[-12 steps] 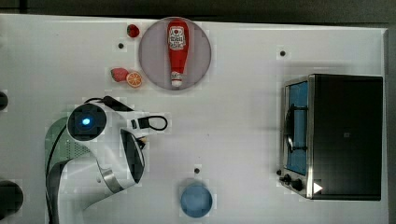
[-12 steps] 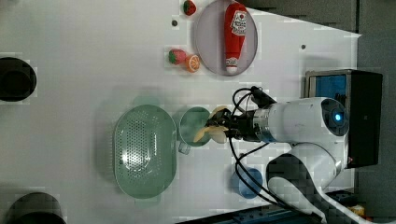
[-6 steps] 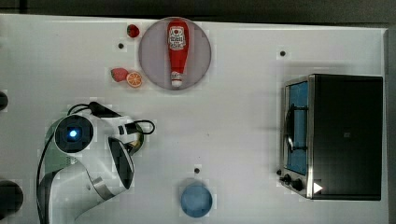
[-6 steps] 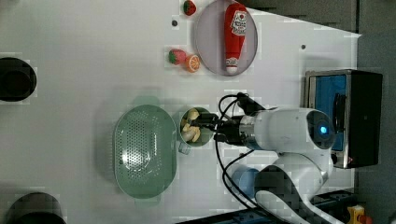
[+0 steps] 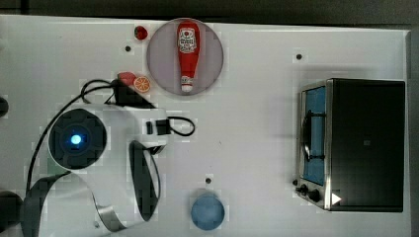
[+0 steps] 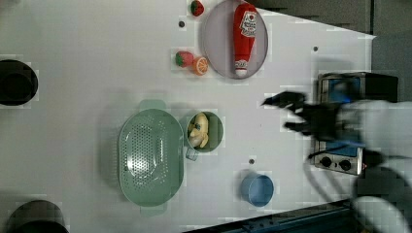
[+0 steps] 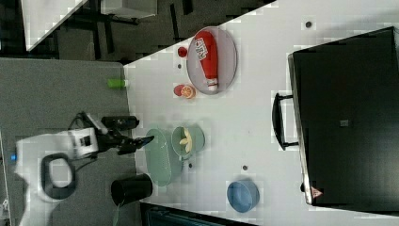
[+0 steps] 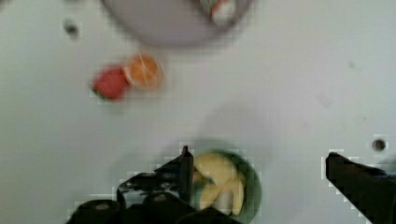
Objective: Pick Banana and place it in mug.
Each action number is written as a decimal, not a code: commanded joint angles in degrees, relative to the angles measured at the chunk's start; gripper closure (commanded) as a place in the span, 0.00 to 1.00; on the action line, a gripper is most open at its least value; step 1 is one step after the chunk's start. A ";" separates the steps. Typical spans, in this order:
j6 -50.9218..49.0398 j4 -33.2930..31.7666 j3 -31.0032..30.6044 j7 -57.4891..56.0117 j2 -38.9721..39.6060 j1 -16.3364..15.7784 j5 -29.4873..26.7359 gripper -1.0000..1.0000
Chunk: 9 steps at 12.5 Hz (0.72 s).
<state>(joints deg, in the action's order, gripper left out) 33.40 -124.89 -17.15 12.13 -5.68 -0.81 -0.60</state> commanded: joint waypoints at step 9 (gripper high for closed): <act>-27.55 15.80 19.30 -6.43 -7.42 2.22 1.24 0.00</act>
<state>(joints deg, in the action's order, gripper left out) 8.03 -110.00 1.04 10.41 -14.18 0.85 0.82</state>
